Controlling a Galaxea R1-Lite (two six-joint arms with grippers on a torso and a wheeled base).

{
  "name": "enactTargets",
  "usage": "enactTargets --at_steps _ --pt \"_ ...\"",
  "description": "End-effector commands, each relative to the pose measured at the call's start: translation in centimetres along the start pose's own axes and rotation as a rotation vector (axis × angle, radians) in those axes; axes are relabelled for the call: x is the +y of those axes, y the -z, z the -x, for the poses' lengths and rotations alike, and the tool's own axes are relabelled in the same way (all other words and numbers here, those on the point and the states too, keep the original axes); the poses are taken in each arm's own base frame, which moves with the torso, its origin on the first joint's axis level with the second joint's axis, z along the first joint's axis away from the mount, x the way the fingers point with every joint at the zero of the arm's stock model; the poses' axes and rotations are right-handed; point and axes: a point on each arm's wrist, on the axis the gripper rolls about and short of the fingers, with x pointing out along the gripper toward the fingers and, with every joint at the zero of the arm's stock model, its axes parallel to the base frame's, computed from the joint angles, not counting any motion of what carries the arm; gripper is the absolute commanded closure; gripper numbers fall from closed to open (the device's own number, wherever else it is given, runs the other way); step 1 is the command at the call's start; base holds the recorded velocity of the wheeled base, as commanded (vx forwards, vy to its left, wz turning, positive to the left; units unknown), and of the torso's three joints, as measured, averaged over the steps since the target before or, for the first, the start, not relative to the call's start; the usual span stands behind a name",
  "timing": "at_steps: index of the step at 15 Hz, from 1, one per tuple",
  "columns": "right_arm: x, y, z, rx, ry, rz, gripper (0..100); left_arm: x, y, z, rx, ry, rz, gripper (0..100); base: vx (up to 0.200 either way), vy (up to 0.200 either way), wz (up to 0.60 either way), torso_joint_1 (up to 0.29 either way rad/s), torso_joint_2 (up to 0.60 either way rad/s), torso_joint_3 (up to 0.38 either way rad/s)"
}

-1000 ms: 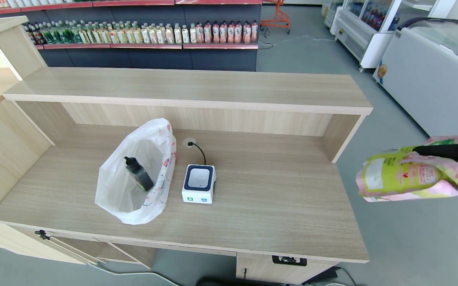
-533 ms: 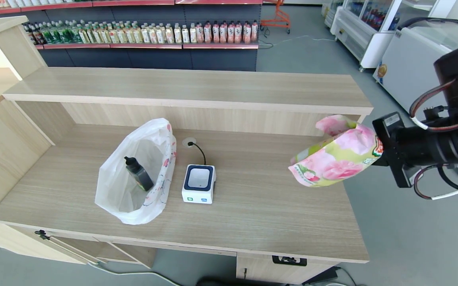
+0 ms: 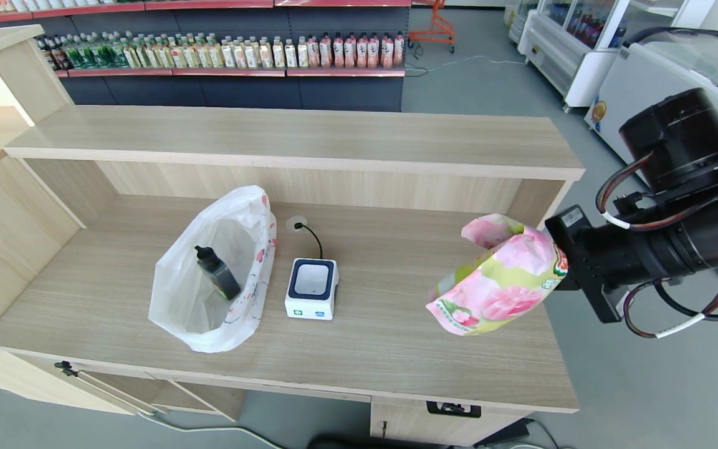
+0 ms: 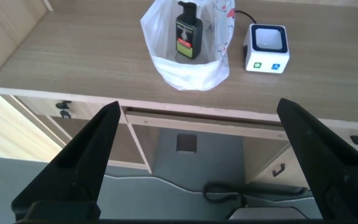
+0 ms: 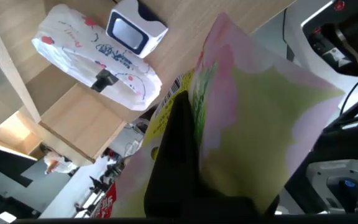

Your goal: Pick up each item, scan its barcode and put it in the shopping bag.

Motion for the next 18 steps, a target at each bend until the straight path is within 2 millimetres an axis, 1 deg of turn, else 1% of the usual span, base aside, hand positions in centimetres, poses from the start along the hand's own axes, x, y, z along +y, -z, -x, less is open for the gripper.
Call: enactTargets --at_steps 1,2,7,10,13,15,17,18 --pt "0.2 0.4 0.1 0.010 -0.009 0.012 100 0.0 0.0 0.0 -0.001 0.001 0.000 0 0.000 0.000 0.00 0.000 0.00 0.000" --pt "0.2 0.4 0.1 0.012 -0.008 0.013 100 0.0 0.0 0.0 0.000 0.001 -0.001 0 0.000 0.000 0.00 0.000 0.00 0.000" --pt "0.4 0.5 0.2 0.009 -0.028 0.019 100 0.0 0.0 0.0 0.000 0.001 0.000 0 0.000 0.200 0.00 0.004 0.00 0.001" --pt "0.5 0.4 -0.1 0.006 -0.029 -0.005 100 0.0 0.0 0.0 0.000 0.001 -0.001 0 0.000 0.200 0.00 0.002 0.00 0.004" --pt "0.9 0.0 -0.8 -0.001 -0.047 -0.012 100 0.0 0.0 0.0 0.000 0.001 -0.001 0 0.000 0.200 0.00 0.001 0.01 0.004" --pt "1.7 -1.3 -1.3 -0.034 -0.100 -0.058 100 0.0 0.0 0.0 0.000 0.001 -0.001 0 0.000 0.200 0.00 0.002 0.01 0.002" --pt "2.7 -2.5 -1.6 -0.064 -0.130 -0.087 100 0.0 0.0 0.0 0.000 0.001 -0.001 0 0.000 0.000 0.00 0.000 0.00 0.000" --pt "3.2 -3.6 -2.1 -0.083 -0.135 -0.106 100 0.0 0.0 0.0 0.000 0.001 -0.001 0 0.000 0.000 0.00 0.000 0.00 0.000"
